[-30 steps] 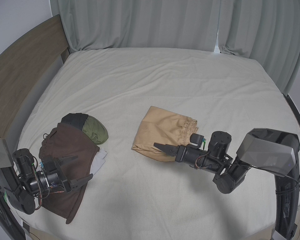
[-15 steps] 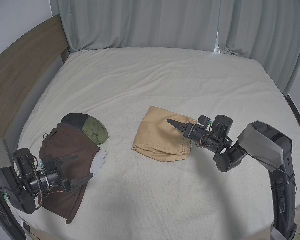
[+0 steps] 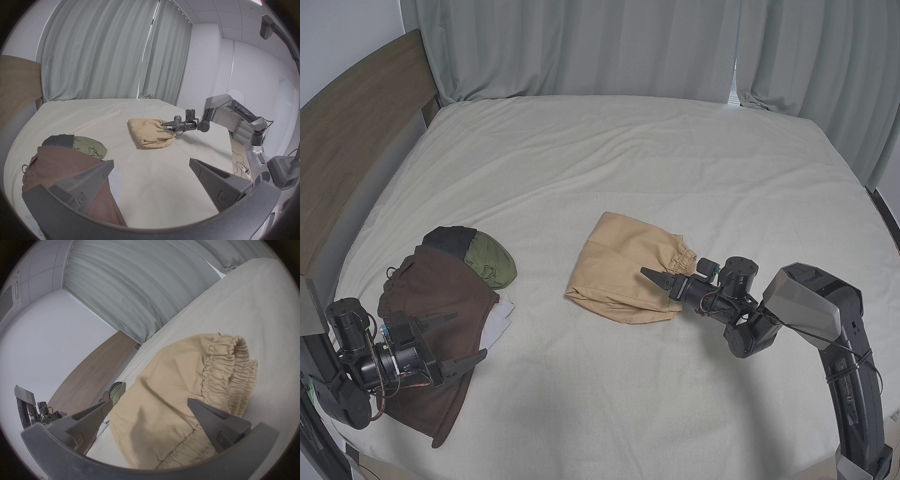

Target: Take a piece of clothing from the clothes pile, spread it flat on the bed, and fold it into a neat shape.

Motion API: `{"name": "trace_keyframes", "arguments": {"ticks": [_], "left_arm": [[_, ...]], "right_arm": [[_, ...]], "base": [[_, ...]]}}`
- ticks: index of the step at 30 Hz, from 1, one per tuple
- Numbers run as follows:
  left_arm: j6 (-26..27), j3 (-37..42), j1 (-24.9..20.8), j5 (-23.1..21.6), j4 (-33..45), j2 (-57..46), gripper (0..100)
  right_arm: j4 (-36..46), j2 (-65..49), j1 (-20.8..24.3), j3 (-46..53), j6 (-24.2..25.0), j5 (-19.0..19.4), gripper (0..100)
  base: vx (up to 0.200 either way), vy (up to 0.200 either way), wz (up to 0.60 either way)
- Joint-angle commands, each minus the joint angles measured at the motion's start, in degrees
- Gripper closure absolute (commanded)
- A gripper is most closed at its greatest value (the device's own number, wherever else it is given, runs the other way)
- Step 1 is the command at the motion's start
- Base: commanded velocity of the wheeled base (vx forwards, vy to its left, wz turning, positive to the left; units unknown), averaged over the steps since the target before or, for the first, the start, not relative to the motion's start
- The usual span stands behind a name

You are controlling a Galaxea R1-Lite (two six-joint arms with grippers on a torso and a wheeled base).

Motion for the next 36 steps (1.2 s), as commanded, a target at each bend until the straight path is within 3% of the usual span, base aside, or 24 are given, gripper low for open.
{"name": "trace_keyframes", "arguments": {"ticks": [1, 8, 14, 24, 27, 30, 36], "left_arm": [[0.01, -0.06, 0.06, -0.01, -0.03, 0.09, 0], [0.01, -0.06, -0.03, -0.01, -0.03, 0.0, 0], [-0.08, -0.59, -0.11, -0.01, 0.05, 0.18, 0], [-1.4, -0.24, -6.18, -0.36, 0.05, -4.92, 0], [-1.4, -0.15, -6.35, -0.88, 0.05, -4.75, 0], [-1.4, 0.46, -6.44, -2.38, 0.14, -5.36, 0], [-1.05, 6.0, -6.27, -9.5, 0.05, -13.53, 0]], "right_arm": [[0.47, 1.77, -0.12, -0.01, 0.03, -0.12, 0], [-0.15, -0.78, -0.03, 0.78, 0.03, -1.26, 0], [-0.24, -10.18, 0.5, 7.11, -0.15, -1.35, 0], [-0.15, -34.0, 1.37, 28.38, -6.83, -1.53, 0], [-0.41, -39.45, 1.64, 38.05, -15.62, -1.7, 0], [-0.41, -42.35, 1.9, 43.85, -19.92, -3.64, 0], [-2.87, -48.59, 0.67, 55.72, -35.92, -8.38, 0]], "base": [[0.0, 0.0, 0.0], [0.0, 0.0, 0.0], [0.0, 0.0, 0.0], [0.0, 0.0, 0.0], [0.0, 0.0, 0.0], [0.0, 0.0, 0.0], [0.0, 0.0, 0.0]]}}
